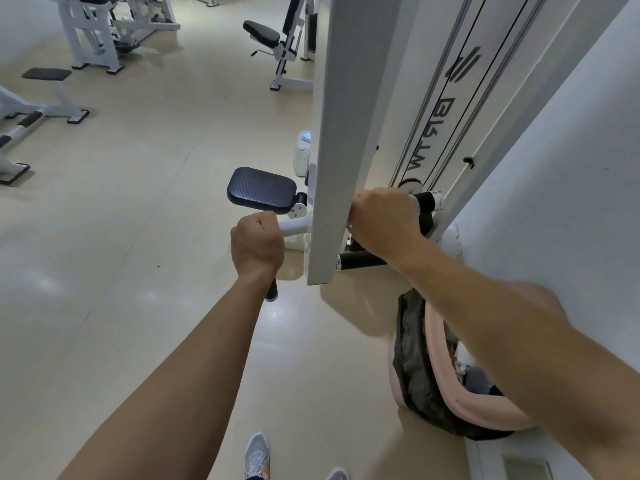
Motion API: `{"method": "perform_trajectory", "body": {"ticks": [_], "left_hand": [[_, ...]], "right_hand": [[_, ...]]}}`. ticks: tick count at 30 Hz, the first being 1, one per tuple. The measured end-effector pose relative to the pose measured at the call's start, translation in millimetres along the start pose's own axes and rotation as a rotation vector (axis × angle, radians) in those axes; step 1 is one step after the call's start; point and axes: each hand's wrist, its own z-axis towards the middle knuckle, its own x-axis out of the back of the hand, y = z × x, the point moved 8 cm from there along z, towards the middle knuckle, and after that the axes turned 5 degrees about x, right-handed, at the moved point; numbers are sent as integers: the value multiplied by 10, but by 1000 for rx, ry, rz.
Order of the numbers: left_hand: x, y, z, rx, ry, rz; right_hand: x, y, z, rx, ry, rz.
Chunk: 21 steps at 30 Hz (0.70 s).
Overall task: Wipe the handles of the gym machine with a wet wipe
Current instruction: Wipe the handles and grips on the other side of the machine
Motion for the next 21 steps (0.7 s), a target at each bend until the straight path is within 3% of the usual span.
{"method": "perform_trajectory", "body": {"ticks": [4, 7, 9, 10, 13, 16, 19, 21], "left_hand": [[12, 19, 26, -17, -19, -6], [36, 27, 43, -15, -28, -14], [59, 22, 76, -7, -18, -20], [59, 18, 106, -4, -14, -23], [22, 22, 182, 1, -26, -23], [-32, 39, 176, -27, -41, -14], [-57, 56, 159, -49, -35, -14], [-60, 60, 189, -53, -24, -29]], "right_hand": [[-267, 100, 143, 122, -592, 478], [-249, 122, 131, 91, -817, 700], [-264, 147, 145, 98, -798, 609], [-255, 166, 171, 107, -712, 508], [-205, 220, 155, 141, -283, 213], [-225, 328, -8, 134, 62, 108], [-290, 414, -35, 136, 17, 125], [-365, 514, 56, 120, -259, 249]]}}
